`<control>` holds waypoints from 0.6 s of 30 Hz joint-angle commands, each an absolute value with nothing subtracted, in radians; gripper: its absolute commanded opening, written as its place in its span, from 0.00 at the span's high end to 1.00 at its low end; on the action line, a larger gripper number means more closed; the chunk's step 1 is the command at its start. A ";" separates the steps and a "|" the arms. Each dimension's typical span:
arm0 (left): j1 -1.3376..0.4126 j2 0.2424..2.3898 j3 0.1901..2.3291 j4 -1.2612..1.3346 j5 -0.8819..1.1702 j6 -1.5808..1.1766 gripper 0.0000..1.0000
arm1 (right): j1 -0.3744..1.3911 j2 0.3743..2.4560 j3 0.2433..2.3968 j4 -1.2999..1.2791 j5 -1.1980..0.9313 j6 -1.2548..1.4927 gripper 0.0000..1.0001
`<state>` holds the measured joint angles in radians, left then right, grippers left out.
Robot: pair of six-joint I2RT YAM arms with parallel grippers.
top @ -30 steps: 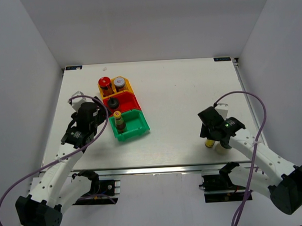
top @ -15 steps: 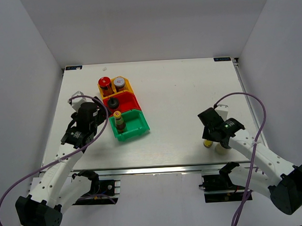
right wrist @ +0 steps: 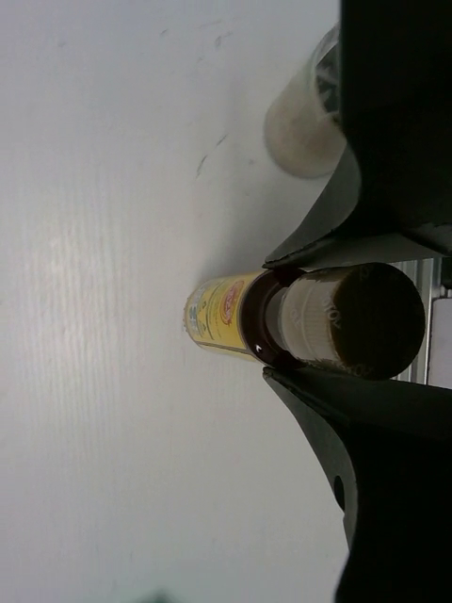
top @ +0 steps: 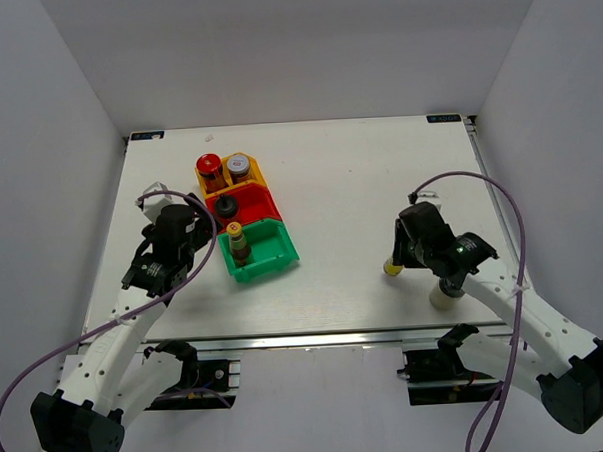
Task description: Organize the condiment bottles
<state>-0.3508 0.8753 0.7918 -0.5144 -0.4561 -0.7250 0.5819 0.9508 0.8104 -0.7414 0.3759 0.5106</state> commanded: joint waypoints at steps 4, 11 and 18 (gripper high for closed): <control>-0.354 0.862 0.822 -0.517 -0.483 -0.727 0.02 | 0.667 1.052 0.966 -0.477 0.192 0.358 0.96; -0.354 0.851 0.825 -0.529 -0.494 -0.736 0.02 | 0.914 1.316 1.277 -0.370 0.224 0.273 0.94; -0.354 0.841 0.825 -0.540 -0.502 -0.747 0.02 | 0.983 1.570 1.469 -0.325 0.265 0.227 0.95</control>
